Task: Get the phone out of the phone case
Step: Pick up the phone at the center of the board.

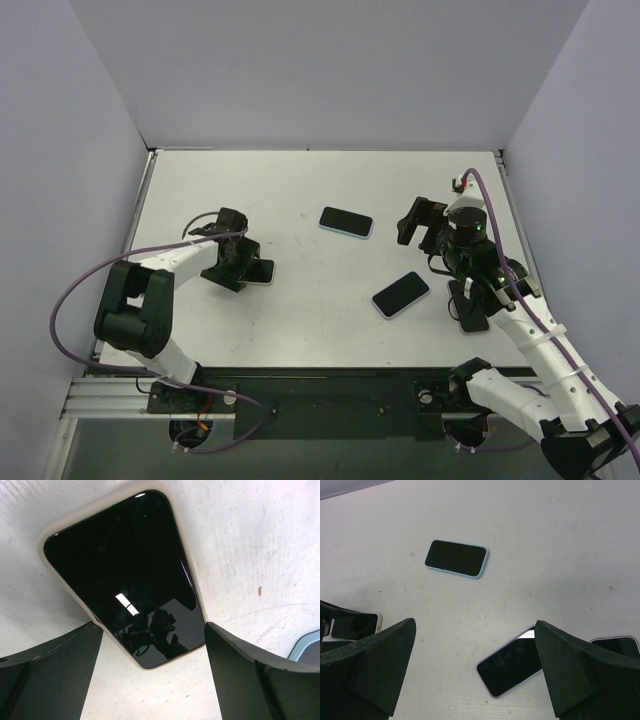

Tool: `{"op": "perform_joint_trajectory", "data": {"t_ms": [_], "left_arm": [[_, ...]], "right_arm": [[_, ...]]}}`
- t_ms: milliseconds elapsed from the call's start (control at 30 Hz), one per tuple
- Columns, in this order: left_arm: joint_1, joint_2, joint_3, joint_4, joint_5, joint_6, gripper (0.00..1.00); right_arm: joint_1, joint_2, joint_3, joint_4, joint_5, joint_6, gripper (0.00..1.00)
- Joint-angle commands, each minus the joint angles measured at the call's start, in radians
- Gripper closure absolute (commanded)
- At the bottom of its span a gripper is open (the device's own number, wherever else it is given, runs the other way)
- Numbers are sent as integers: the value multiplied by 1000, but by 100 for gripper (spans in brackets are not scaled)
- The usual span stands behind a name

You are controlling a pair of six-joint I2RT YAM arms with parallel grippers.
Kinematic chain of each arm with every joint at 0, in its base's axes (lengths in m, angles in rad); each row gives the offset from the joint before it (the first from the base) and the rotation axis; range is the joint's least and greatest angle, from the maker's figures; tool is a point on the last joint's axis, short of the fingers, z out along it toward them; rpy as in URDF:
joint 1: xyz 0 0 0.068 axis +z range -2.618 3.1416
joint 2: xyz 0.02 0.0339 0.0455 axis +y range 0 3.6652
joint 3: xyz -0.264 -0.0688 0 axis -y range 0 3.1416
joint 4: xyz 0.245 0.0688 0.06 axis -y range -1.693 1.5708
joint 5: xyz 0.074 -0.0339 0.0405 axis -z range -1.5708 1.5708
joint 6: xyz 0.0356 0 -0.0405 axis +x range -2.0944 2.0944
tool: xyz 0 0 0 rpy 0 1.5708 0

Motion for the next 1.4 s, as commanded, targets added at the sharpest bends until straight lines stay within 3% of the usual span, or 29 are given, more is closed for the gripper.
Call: {"op": "perform_joint_trajectory", "data": {"t_ms": [0, 133, 433, 633, 867, 1000, 1367], "left_arm": [[3, 97, 65, -78, -32, -57, 6], [9, 174, 120, -181, -29, -91, 6], [26, 231, 127, -190, 9, -154, 6], [52, 295, 179, -282, 43, -168, 6], [61, 226, 136, -199, 45, -145, 11], [63, 136, 119, -225, 0, -125, 4], [161, 128, 127, -181, 97, -172, 3]], "right_arm": [[9, 2, -1, 8, 24, -17, 0], [9, 11, -2, 8, 25, -22, 0], [9, 11, -15, 16, 37, -28, 0], [9, 23, -15, 20, 24, -30, 0], [21, 88, -31, 78, -71, -25, 0], [63, 151, -18, 85, -73, -28, 0], [153, 212, 8, 112, -36, -36, 0]]}}
